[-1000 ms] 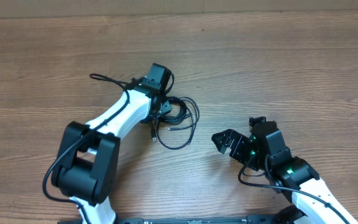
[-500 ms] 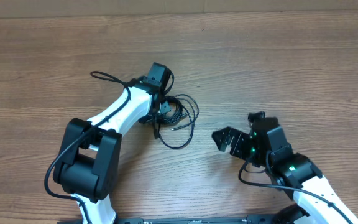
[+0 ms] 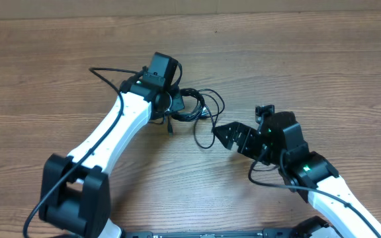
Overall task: Untangle cables
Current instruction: 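Move the right gripper toward the held coil and grasp a loop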
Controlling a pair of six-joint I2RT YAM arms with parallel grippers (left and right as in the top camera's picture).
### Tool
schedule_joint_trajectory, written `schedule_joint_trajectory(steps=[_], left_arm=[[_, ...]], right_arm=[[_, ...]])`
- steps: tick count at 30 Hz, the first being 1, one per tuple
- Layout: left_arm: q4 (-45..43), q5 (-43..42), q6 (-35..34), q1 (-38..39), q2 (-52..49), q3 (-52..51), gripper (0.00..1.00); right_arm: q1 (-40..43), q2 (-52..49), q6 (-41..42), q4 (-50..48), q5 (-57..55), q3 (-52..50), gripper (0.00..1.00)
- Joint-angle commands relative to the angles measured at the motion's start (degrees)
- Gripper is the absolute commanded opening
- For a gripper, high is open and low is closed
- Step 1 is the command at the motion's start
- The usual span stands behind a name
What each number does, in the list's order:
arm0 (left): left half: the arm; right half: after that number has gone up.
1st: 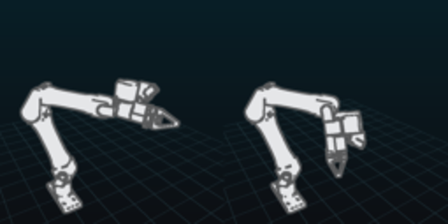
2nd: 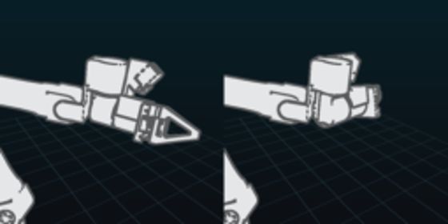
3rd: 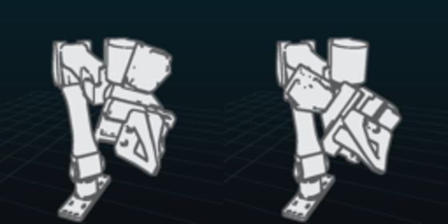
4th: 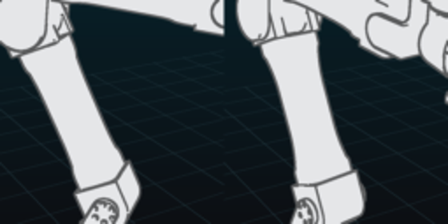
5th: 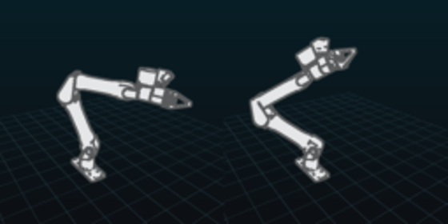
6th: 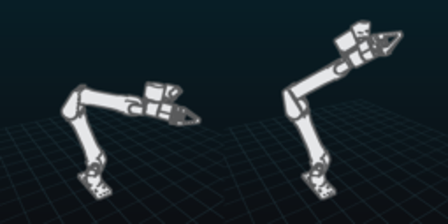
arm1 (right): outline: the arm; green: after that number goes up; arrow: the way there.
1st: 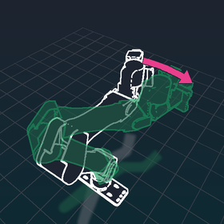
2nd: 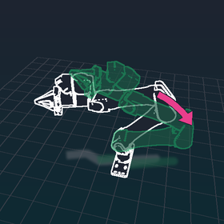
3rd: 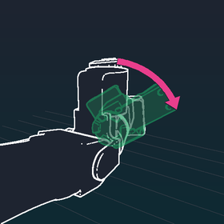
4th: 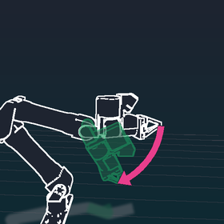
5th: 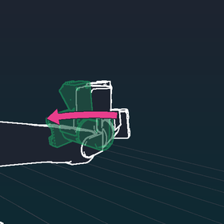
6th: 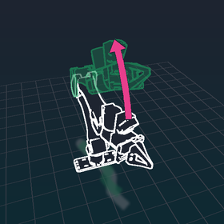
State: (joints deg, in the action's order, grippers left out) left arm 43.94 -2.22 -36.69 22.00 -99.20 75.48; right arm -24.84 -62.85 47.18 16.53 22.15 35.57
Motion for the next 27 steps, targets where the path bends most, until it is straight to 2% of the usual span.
schedule_joint_trajectory(steps=[1, 7, 10, 13, 15, 19, 20, 21, 22, 24, 25, 27], left_arm=[[0.6, -3.4, 3.6, -0.2, 3.8, 1.6, 0.04], [2.3, -3.4, 3.8, 1.9, 4.6, 1.6, 0.04], [2.4, -3.4, 6.6, 4.2, 4.6, 1.6, 0.04], [2.3, -3.1, 9.1, 6.7, 4.6, 1.6, 0.04], [2.3, -2.3, 9.5, 8.1, 4.6, 1.6, 0.04], [2.3, 1.0, 9.2, 9.6, 4.6, 1.6, 0.04], [2.3, 1.4, 8.3, 9.6, 4.6, 1.6, 0.04], [2.3, 1.3, 7.8, 9.6, 4.6, 1.6, 0.04], [2.2, 1.4, 6.1, 9.4, 4.6, 1.6, 0.04], [2.0, 1.3, 3.4, 9.1, 4.6, 1.6, 0.04], [2.0, 1.3, 1.9, 8.9, 4.6, 1.6, 0.04], [2.0, 0.7, -2.6, 8.3, 4.6, 1.7, 0.04]], right_arm=[[-0.2, -2.6, 6.0, -4.6, 3.3, 1.2, 0.96], [-0.2, -7.0, 8.8, -12.0, 4.7, 1.2, 0.91], [-0.2, -9.4, 8.3, -14.9, 4.5, 1.2, 0.9], [-0.2, -11.4, 8.3, -16.1, 4.5, 1.2, 0.82], [-0.2, -12.3, 8.3, -16.1, 4.5, 1.2, 0.72], [-0.2, -13.0, 8.3, -15.9, 5.0, 1.2, 0.44], [-0.2, -13.0, 8.3, -15.8, 5.0, 1.2, 0.33], [-0.2, -13.0, 8.3, -15.8, 5.0, 1.2, 0.32], [-0.2, -13.0, 8.3, -15.8, 5.0, 1.2, 0.21], [-0.2, -13.0, 8.3, -15.6, 5.0, 1.2, 0.09], [-0.2, -13.0, 8.3, -15.6, 5.2, 1.2, 0.05], [-0.2, -13.0, 8.0, -15.1, 5.2, 1.2, 0.04]])
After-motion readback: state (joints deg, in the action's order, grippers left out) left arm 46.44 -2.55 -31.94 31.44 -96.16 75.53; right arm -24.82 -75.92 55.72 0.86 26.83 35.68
